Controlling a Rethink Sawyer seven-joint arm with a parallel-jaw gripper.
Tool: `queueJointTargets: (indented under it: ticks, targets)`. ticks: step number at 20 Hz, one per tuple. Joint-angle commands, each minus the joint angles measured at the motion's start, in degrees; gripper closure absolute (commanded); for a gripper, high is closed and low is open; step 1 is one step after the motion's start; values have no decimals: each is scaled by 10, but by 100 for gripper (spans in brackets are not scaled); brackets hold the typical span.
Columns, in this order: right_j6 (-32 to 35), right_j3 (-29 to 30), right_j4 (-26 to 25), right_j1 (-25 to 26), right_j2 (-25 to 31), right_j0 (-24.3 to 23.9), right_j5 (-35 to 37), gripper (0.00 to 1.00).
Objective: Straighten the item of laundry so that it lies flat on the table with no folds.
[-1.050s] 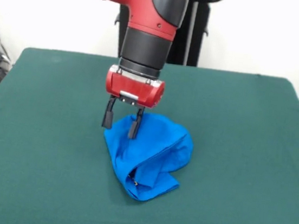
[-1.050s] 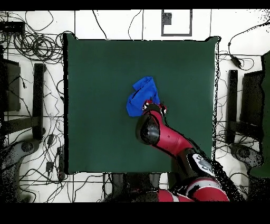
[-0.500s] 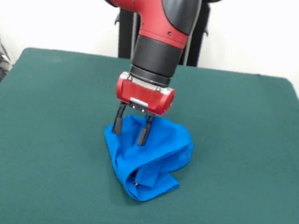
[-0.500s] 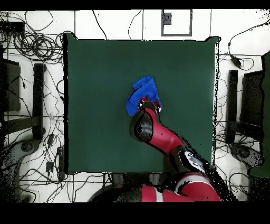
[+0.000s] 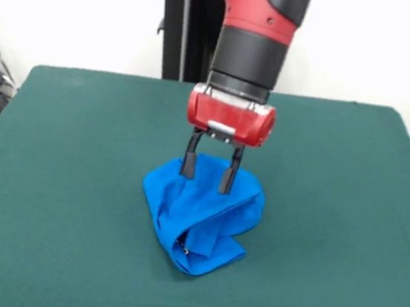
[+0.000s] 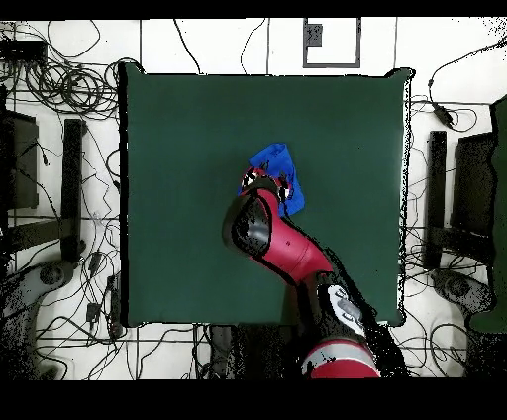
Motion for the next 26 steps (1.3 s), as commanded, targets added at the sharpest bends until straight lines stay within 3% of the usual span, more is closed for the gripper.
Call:
queueJointTargets:
  ticks: [1, 7, 13, 26]
  targets:
    - [123, -3, 49, -12, 0, 12, 110, 0]
    - [118, -56, 50, 52, 9, 6, 78, 0]
    - [105, -131, 153, 112, -74, 73, 139, 0]
    - [137, -136, 209, 113, -100, 115, 154, 0]
